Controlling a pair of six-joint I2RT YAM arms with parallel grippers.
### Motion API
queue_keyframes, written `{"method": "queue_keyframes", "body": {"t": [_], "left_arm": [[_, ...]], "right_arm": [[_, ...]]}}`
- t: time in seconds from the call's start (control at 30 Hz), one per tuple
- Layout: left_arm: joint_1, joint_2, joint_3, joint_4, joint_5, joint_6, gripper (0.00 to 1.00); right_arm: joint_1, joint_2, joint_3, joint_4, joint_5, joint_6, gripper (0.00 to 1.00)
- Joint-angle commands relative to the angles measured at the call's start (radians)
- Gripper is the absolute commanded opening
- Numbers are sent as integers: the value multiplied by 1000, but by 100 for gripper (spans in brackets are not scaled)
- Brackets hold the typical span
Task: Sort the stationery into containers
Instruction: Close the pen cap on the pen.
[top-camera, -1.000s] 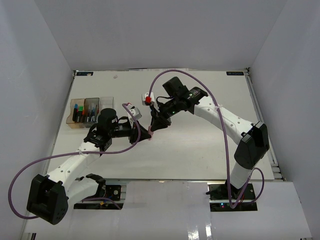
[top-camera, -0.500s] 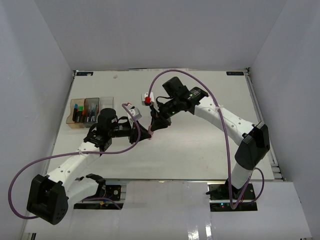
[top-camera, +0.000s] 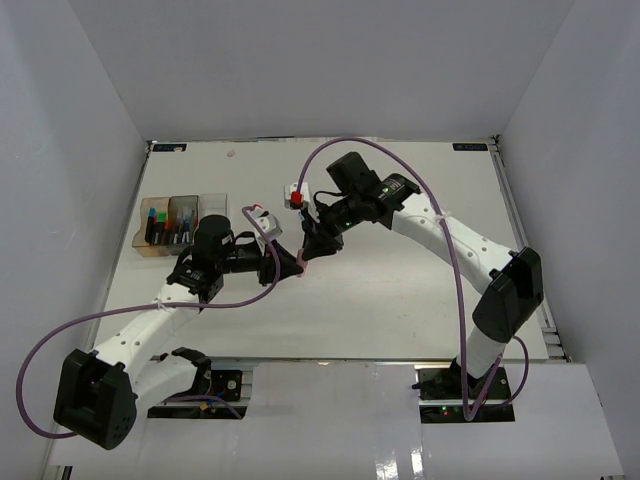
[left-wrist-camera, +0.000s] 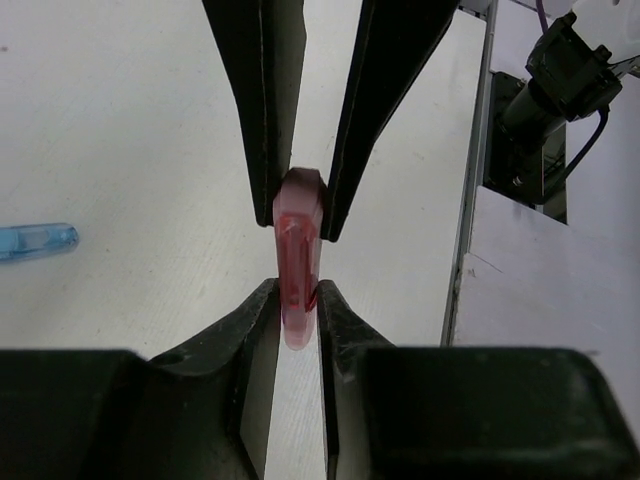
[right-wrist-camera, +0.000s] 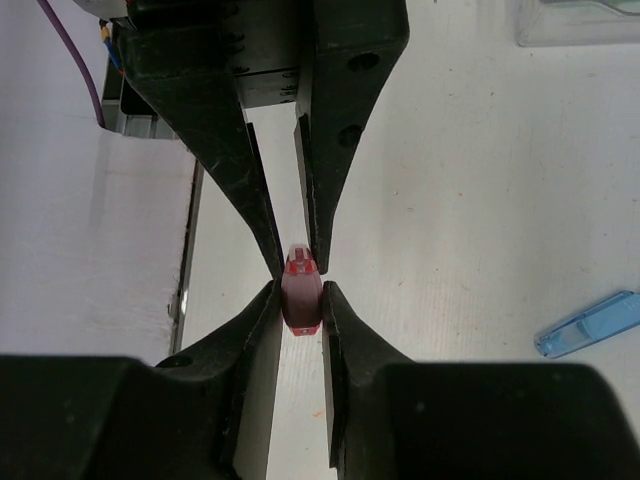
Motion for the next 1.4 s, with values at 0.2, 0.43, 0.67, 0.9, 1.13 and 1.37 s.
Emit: {"method": "queue_keyframes", "body": {"t": [0.2,0.43,0.67,0.9,1.13,1.37], "left_arm": [[4,-39,115,204,54,14,43],[4,-32,118,183,46,26,52],[4,-64,104,183,-17,31,55],[4,-81,84,206,-17,37,59],[4,-44,82,197,31,80,60],[4,-7,92,146,89,155,62]], "right_arm": [[4,-2,11,-82,28,31,8],[-2,-18,1,-79,41,33,8],[-67,-62,3,-36,91,82,8],[-98,-113,9,-13,112,100,8],[-99,-166,32,-4,126,109,8],[-98,-219,32,4,106,109,8]]}}
